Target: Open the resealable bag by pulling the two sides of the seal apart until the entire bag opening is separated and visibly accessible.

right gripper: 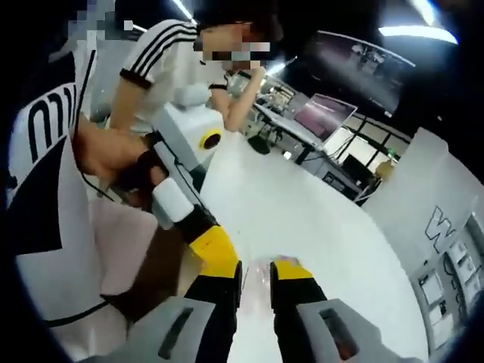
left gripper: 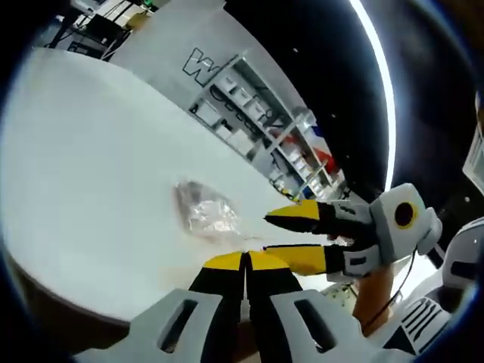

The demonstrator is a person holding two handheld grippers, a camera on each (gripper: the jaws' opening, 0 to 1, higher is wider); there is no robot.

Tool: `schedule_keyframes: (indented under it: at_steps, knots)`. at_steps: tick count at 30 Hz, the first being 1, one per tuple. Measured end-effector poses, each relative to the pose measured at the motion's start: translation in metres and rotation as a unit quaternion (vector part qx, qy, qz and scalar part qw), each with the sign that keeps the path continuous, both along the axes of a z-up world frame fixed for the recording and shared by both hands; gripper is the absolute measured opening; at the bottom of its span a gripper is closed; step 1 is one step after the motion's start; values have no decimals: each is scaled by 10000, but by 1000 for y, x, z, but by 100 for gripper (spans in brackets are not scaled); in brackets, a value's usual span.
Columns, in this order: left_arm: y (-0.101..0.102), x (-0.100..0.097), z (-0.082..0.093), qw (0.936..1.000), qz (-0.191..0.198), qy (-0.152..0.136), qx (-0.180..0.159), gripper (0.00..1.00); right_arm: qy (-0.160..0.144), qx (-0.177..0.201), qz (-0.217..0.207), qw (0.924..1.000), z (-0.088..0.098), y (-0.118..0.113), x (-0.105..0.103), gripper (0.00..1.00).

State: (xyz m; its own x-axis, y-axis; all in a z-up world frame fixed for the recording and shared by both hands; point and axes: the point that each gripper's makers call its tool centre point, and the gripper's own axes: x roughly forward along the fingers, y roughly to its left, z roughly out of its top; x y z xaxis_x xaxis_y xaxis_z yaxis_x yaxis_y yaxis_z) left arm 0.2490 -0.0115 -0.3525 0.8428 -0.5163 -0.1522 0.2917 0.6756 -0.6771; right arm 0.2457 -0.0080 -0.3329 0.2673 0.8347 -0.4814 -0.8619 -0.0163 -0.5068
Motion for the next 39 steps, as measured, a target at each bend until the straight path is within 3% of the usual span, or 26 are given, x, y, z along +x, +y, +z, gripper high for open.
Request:
schedule_keyframes:
  at_steps: [9,17,26,29,32,37,39]
  knots:
    - [2,-1,1,10000,0,-19,7,1,-257,-149,-103,9995,-4,2,7,0]
    - [-2,-1,-4,9998,-110,113,95,1,-784,585,-396,9944,37,1,22,0]
    - [-1,2,-7,9998,-97,79,159,2,-835,679,-448,9932,37,2,21,0]
    - [-2,1,-2,9999,-81,59,36,11,-883,656,-456,9929,38,2,21,0]
    - [3,2,3,10000,-6,9,-51,12,-853,683,-443,9930,39,2,19,0]
    - [6,8,9,9996,105,6,-246,11,-786,649,-383,9941,37,2,14,0]
    - [4,8,6,9996,84,40,-253,2,-778,645,-380,9942,36,2,13,0]
